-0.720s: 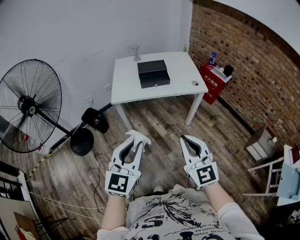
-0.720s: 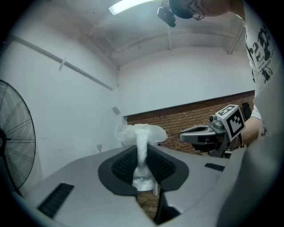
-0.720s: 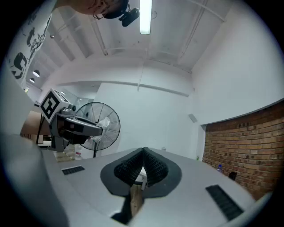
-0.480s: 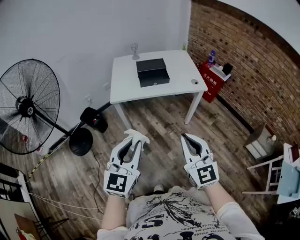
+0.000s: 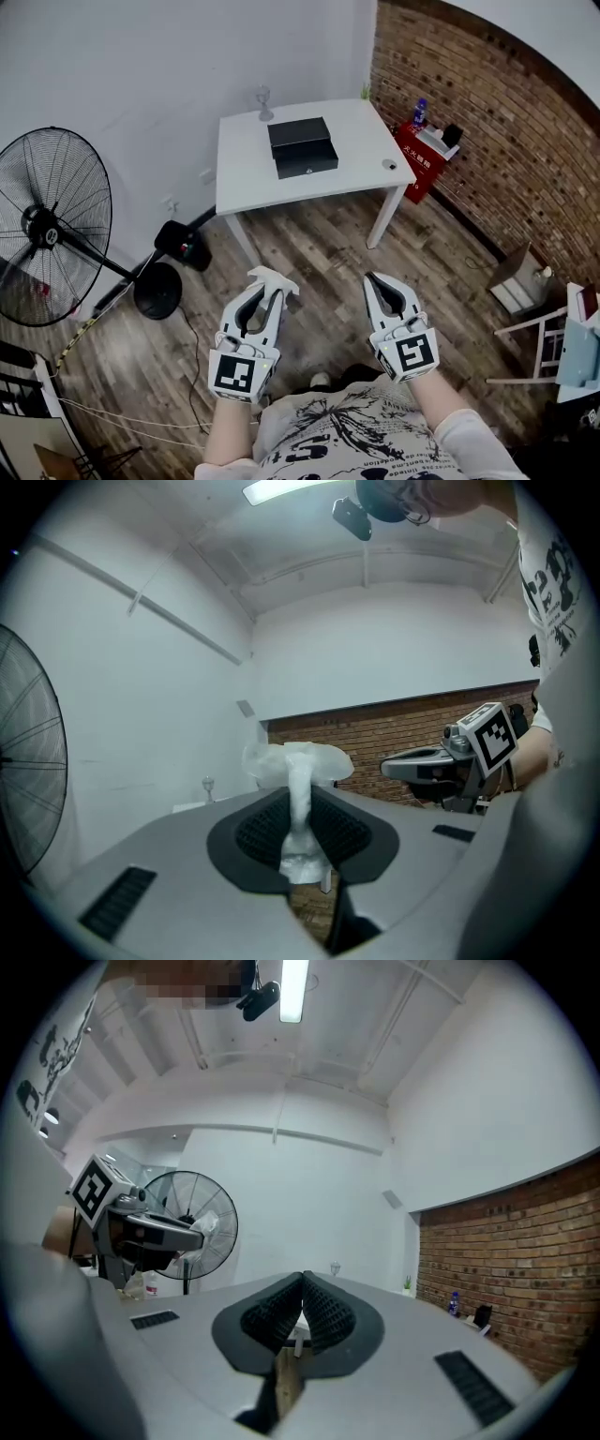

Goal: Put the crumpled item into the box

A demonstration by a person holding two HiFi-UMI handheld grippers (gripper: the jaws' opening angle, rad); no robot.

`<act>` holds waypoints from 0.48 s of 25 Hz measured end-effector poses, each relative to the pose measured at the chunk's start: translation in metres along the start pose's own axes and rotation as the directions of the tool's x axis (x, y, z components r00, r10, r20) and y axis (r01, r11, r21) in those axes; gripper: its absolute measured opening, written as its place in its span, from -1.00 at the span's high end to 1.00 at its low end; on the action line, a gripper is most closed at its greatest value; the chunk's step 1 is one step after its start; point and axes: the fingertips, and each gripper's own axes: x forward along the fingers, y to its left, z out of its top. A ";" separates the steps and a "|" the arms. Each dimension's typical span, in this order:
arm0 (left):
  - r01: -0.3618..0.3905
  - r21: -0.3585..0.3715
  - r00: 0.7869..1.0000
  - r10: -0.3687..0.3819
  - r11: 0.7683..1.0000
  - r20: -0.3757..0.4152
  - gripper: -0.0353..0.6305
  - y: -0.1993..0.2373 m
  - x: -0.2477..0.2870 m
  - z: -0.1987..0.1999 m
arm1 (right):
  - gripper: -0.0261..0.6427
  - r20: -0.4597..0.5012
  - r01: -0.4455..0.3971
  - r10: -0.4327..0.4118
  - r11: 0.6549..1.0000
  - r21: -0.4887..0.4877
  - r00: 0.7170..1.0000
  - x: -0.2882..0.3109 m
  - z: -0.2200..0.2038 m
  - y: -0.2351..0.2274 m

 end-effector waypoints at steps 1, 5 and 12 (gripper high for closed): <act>0.004 0.003 1.000 -0.004 1.000 -0.019 0.66 0.004 0.005 -0.005 | 0.88 -0.010 0.000 0.000 1.000 -0.004 1.000 0.005 -0.004 -0.002; 0.010 0.007 0.999 -0.010 1.000 -0.045 0.66 0.015 0.034 -0.020 | 0.88 -0.037 -0.002 0.002 1.000 -0.003 0.999 0.033 -0.021 -0.022; -0.045 0.023 0.999 0.046 0.999 -0.023 0.66 0.054 0.130 -0.019 | 0.88 -0.029 -0.055 0.055 0.998 -0.005 0.998 0.125 -0.033 -0.086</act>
